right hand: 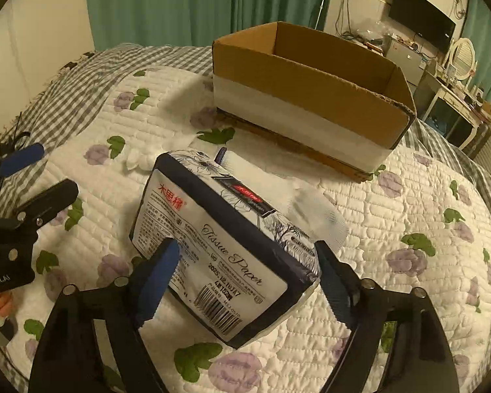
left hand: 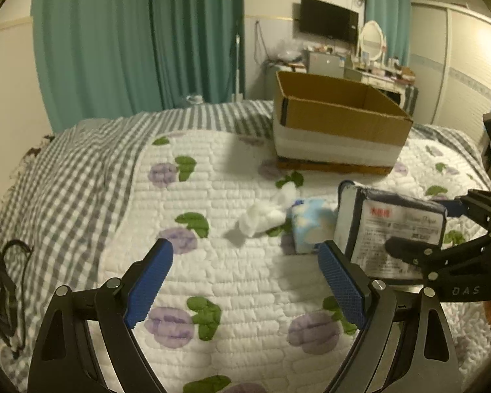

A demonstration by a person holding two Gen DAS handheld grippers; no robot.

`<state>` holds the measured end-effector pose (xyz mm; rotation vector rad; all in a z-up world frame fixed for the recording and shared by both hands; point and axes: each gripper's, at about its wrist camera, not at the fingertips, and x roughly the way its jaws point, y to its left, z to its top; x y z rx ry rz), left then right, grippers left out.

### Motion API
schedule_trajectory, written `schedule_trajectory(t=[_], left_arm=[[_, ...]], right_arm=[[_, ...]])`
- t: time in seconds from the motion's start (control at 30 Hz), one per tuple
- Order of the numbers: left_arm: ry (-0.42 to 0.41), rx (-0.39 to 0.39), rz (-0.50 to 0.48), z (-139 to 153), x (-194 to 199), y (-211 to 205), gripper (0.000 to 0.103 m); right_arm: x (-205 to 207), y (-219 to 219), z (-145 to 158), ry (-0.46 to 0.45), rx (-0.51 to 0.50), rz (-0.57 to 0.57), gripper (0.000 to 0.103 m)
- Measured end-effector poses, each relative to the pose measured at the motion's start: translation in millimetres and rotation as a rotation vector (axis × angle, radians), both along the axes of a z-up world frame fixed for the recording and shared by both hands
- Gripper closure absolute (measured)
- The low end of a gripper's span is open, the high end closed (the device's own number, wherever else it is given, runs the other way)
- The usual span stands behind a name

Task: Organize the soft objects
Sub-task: 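Grasp the black-and-white tissue pack with the right tool while the left tool grasps a white sock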

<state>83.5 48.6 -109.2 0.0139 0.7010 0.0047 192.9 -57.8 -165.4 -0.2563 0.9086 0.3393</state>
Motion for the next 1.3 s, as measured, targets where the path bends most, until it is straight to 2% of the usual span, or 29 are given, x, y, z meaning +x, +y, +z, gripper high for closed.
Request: schedule_trajectory(t=[0.07, 0.17, 0.27, 0.37, 0.47, 0.57, 0.73, 0.83, 1.0, 1.17, 1.3], left_arm=[[0.006, 0.002, 0.002, -1.4, 0.2, 0.7, 0.012], [0.007, 0.006, 0.013, -1.2, -1.8, 1.3, 0.012], [0.001, 0.01, 0.016, 3.0, -5.7, 0.5, 0.012], [-0.011, 0.029, 0.012, 11.2, -11.9, -3.9, 0.012], [-0.023, 0.049, 0.009, 20.3, -15.7, -8.6, 0.012], [-0.022, 0.045, -0.004, 28.0, -13.4, -16.9, 0.012], [-0.006, 0.054, -0.024, 28.9, -2.2, -51.0, 0.012], [0.028, 0.026, -0.059, 21.3, 9.0, -73.7, 0.012], [0.079, 0.009, -0.109, 1.8, 39.5, -109.5, 0.013], [0.113, -0.01, -0.162, -12.6, 65.3, -134.5, 0.014], [0.087, 0.006, -0.232, -15.0, 71.4, -164.0, 0.013]], right_arm=[[-1.3, -0.6, 3.0, -0.015, 0.007, -0.002, 0.043], [-5.8, -0.8, 13.1, -0.032, 0.031, 0.008, 0.057], [-14.0, 3.9, 21.1, -0.044, 0.037, 0.04, 0.064], [-23.1, 7.2, 30.3, -0.064, 0.05, 0.067, 0.066], [-32.2, 3.0, 52.0, -0.11, 0.073, 0.079, 0.067], [-34.8, -16.1, 84.8, -0.174, 0.116, 0.063, 0.067], [-25.5, -57.2, 111.4, -0.23, 0.105, 0.0, 0.067], [-12.4, -88.8, 109.0, -0.217, 0.094, -0.044, 0.067], [12.0, -131.8, 86.7, -0.163, 0.064, -0.101, 0.067], [25.4, -156.9, 69.6, -0.144, 0.053, -0.106, 0.067], [35.7, -172.3, 63.0, -0.142, 0.059, -0.111, 0.067]])
